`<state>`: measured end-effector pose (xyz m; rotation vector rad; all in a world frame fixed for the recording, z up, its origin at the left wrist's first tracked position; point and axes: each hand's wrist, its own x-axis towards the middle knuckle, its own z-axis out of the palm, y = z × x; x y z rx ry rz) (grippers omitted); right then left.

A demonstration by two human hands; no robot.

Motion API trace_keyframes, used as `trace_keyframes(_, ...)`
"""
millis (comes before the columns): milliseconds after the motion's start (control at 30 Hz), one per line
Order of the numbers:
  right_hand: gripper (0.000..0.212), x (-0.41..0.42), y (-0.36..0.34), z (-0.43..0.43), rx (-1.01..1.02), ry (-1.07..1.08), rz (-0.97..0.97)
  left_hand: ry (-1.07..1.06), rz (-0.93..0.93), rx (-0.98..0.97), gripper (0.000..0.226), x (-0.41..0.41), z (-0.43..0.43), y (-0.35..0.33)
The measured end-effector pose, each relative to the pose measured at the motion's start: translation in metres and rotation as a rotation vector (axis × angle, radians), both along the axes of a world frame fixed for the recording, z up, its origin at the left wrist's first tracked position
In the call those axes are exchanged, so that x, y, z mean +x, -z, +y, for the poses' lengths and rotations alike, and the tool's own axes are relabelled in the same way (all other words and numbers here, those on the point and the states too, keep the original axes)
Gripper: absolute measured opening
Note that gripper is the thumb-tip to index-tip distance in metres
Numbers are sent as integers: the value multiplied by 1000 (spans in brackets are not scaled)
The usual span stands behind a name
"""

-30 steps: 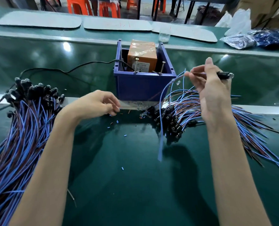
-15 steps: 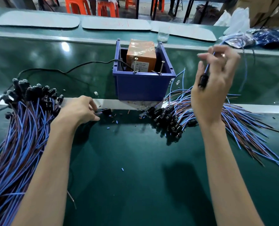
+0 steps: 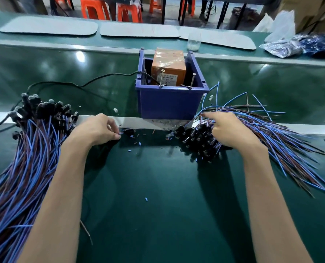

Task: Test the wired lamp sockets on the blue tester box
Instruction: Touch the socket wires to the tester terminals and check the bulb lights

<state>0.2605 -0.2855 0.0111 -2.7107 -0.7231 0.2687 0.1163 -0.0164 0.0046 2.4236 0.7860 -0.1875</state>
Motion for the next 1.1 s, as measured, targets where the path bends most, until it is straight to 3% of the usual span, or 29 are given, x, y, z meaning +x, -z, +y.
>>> trace_keyframes(200, 62, 1, 1, -1, -64, -71, 57, -30, -117, 114, 10, 3, -10, -14)
trace_keyframes(333, 35, -8, -15, 6, 415, -105, -120, 31, -370, 55, 10, 5, -27, -30)
trace_keyframes(467, 25, -37, -24, 26, 561, -303, 376, 128, -629, -114, 7, 10, -61, -42)
trace_keyframes(567, 30, -51, -20, 45, 853, -273, 625, 154, -801, -201, 11, 17, -88, -41)
trace_keyframes(700, 25, -51, -22, 49, 1204, -107, 573, 95, -943, -267, 20, 22, -108, -38)
trace_keyframes(833, 24, -50, -25, 48, 1238, -76, 416, 82, -1071, -245, 4, 18, -118, -45)
trace_keyframes(900, 24, -50, -27, 47, 1215, -83, 376, 137, -979, -383, 22, 16, -117, -47)
trace_keyframes(1033, 19, -49, -30, 44, 1330, -73, 406, 62, -395, -705, 60, 23, -121, -46)
trace_keyframes(1100, 19, -47, -33, 42, 1404, -76, 427, -155, -412, -925, 64, 30, -125, -44)
